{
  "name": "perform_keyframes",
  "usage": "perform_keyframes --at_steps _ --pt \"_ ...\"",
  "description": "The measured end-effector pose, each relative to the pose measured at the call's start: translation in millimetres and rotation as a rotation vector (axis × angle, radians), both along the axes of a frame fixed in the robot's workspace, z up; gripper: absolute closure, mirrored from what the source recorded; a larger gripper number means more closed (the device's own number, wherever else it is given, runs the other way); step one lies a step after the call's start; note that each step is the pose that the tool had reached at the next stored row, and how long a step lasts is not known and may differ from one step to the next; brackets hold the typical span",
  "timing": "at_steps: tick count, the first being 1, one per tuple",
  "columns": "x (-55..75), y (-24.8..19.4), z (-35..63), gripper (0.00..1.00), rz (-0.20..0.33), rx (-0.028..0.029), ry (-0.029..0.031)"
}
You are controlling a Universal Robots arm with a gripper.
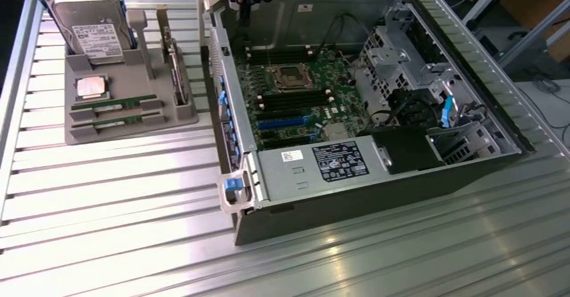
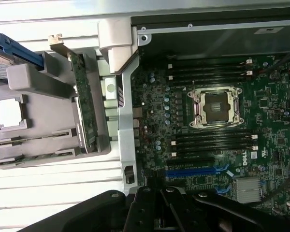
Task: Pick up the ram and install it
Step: 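Reach for the ram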
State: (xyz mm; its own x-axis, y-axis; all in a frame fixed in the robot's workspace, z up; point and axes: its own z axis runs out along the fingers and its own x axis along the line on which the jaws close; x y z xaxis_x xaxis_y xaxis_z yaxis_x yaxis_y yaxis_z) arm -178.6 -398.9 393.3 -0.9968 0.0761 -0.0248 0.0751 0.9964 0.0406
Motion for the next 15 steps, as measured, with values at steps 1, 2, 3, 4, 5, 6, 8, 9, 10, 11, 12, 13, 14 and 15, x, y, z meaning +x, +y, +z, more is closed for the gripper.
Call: perform_keyframes --at_steps 1,2,3,4,5,6,8,9,10,11,12,13,14,15 --pt "-0.6 0.0 0.0 0.9 0.0 0.0 0.0" --pt "-0.9 0.0 0.0 0.9 0.0 0.0 0.0" --pt "-1.4 0.0 0.0 0.9 0.0 0.0 0.0" --pt "-2.8 0.0 0.0 0.9 0.0 0.0 0.0" --pt "-4.3 0.0 0.0 0.9 0.0 0.0 0.0" --pt "-5.9 0.0 0.0 0.9 0.0 0.0 0.0" --pt "-8.4 0.0 0.0 0.9 0.0 0.0001 -0.0001" --pt "-10.2 0.0 0.0 0.9 0.0 0.0001 0.0" --pt "-11.4 0.0 0.0 0.9 0.0 0.0001 0.0" --pt "-12.3 0.0 0.0 0.9 0.0 0.0001 0.0" --pt "-13.3 0.0 0.0 0.9 0.0 0.0 0.0" --pt "-14.5 0.0 0.0 0.9 0.0 0.0 0.0" --pt "-15.4 0.0 0.0 0.9 0.0 0.0 0.0" --pt "-16.4 0.0 0.0 0.9 0.0 0.0 0.0"
